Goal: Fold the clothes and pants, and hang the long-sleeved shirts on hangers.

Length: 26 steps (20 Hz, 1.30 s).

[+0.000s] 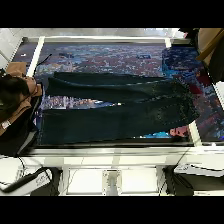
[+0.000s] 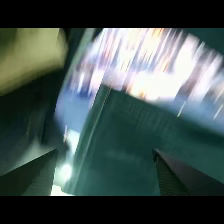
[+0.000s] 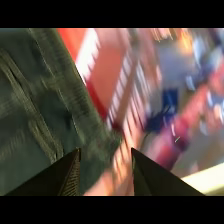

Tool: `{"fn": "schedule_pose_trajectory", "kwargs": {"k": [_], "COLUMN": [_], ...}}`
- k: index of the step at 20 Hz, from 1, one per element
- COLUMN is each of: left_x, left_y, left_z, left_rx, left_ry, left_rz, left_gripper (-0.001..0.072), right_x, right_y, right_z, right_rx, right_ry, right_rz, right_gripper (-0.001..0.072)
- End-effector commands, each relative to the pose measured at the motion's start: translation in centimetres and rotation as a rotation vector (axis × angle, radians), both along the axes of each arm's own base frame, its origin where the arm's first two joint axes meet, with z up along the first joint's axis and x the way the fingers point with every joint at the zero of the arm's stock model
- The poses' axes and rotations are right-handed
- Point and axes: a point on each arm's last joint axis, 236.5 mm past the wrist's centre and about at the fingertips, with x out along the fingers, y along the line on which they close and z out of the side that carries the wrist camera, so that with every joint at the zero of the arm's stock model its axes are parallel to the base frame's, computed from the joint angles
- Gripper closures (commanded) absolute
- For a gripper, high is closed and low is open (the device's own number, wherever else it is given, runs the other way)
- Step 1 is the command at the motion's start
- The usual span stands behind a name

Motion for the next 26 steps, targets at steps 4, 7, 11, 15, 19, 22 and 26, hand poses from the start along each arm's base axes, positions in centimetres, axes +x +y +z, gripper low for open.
{"fn": "schedule_pose_trajectory", "kwargs": {"k": [4,7,11,15,19,22,26], "left_x": [-13.4,-14.2,-14.3,-13.6,-13.6,-13.4,-13.0], "left_y": [-4.3,-5.0,-4.8,-3.3,-2.8,-1.6,-1.5], "left_z": [-9.6,-11.9,-14.0,-15.0,-16.6,-17.5,-18.0], "left_rx": [-0.279,-0.426,-0.591,-0.673,-0.696,-0.662,-0.685], "left_ry": [-0.023,-0.071,-0.134,-0.184,-0.155,-0.165,-0.173], "left_rz": [0.330,0.409,0.493,0.564,0.585,0.602,0.616], "left_gripper": [0.0058,0.0057,0.0058,0.0058,0.0058,0.0058,0.0123], "right_x": [-5.7,-4.0,-2.6,-2.7,-2.7,-2.7,-2.7], "right_y": [5.4,6.9,8.3,8.5,8.6,8.7,8.8], "right_z": [-4.7,-3.3,-1.3,-0.4,0.4,0.9,1.1], "right_rx": [0.280,0.342,0.410,0.387,0.365,0.356,0.349], "right_ry": [-0.024,-0.097,-0.182,-0.197,-0.212,-0.221,-0.224], "right_rz": [-0.025,-0.005,0.012,0.018,0.022,0.023,0.025], "right_gripper": [0.0347,0.0347,0.0347,0.0347,0.0347,0.0348,0.0357]}}
